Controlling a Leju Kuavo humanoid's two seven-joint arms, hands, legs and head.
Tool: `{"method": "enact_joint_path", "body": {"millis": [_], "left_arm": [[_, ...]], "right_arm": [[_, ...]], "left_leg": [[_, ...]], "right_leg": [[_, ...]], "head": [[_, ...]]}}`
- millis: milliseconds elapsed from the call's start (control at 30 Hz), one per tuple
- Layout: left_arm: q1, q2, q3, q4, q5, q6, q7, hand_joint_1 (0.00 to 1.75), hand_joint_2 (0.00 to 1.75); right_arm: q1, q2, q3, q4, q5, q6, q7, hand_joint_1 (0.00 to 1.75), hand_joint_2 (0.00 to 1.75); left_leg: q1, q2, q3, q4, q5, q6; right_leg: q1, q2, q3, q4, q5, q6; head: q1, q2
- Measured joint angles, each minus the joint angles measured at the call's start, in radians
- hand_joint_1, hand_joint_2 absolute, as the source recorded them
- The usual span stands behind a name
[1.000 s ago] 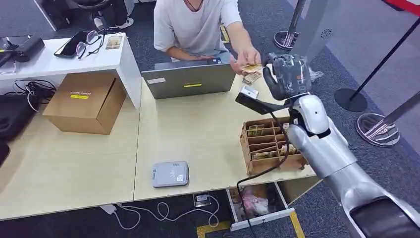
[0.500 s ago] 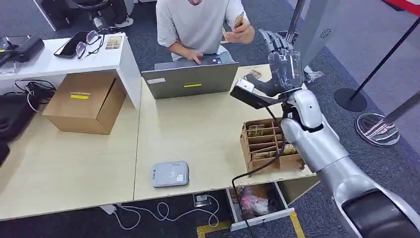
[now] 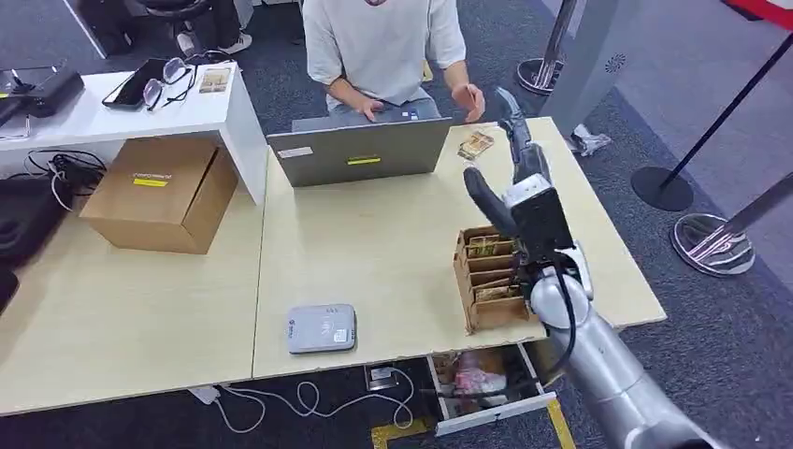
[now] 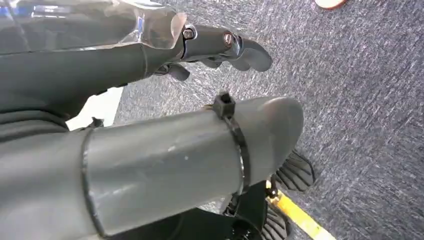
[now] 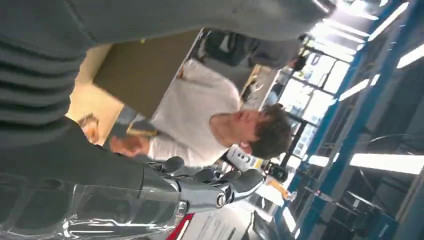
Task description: Pass the card to the sensor for recognition and then transmit it.
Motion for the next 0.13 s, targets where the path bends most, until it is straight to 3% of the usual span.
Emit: {"method": "enact_joint_path", "body": {"millis": [133], "left_arm": [[0.007,0.002,0.000,0.000,-0.011,-0.006,0.000,0.00,0.00]], "right_arm": [[0.103,0.040,-0.008,-0.110,-0.023,0.002,-0.014,0.00,0.00]], "left_leg": [[0.000,0.000,0.000,0.000,0.000,0.000]], "right_leg": [[0.000,0.000,0.000,0.000,0.000,0.000]], "head": [[0.000,0.000]]}}
